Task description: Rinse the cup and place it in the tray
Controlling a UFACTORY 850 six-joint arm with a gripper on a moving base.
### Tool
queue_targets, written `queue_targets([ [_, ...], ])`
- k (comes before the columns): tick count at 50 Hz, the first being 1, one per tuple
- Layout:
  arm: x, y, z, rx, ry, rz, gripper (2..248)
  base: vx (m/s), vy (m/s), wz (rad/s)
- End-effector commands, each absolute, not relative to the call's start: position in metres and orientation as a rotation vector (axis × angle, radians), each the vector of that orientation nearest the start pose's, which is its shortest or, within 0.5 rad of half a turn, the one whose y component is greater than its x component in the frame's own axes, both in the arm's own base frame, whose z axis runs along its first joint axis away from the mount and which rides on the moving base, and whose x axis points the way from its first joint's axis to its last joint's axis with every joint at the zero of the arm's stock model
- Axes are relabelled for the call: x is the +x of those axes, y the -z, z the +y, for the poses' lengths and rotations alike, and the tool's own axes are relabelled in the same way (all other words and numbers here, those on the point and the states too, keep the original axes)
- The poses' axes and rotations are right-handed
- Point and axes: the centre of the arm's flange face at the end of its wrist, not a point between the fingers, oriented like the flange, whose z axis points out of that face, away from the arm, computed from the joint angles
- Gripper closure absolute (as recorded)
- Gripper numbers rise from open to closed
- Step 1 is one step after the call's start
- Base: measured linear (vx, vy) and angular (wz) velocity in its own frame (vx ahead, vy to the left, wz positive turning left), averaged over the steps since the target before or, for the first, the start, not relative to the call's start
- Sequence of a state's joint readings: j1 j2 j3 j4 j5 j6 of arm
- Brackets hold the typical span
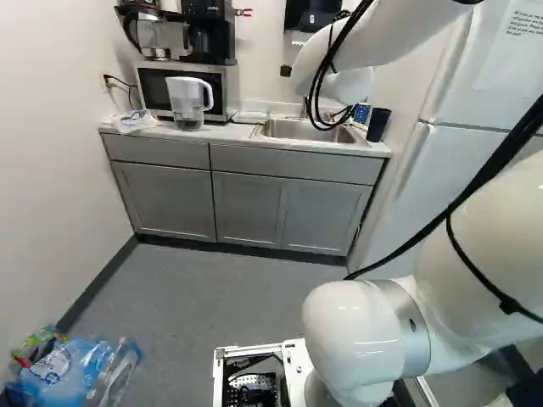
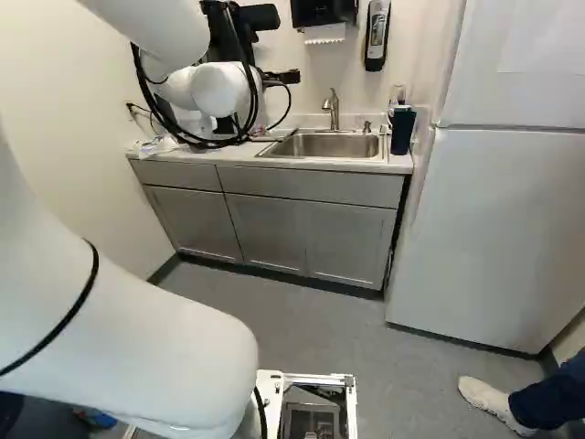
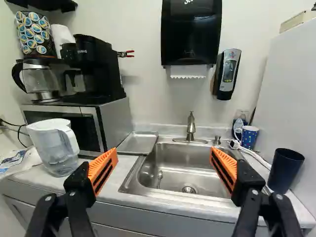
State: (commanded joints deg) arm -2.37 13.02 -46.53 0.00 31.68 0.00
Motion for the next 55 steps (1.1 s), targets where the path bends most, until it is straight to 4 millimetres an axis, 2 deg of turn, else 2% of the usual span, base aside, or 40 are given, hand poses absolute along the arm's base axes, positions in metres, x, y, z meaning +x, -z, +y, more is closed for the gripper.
queue_targets([
  [55, 0.445, -0.6593, -0.0184, -2.218, 2.266, 0.046, 3, 0.0, 0.0, 0.0],
])
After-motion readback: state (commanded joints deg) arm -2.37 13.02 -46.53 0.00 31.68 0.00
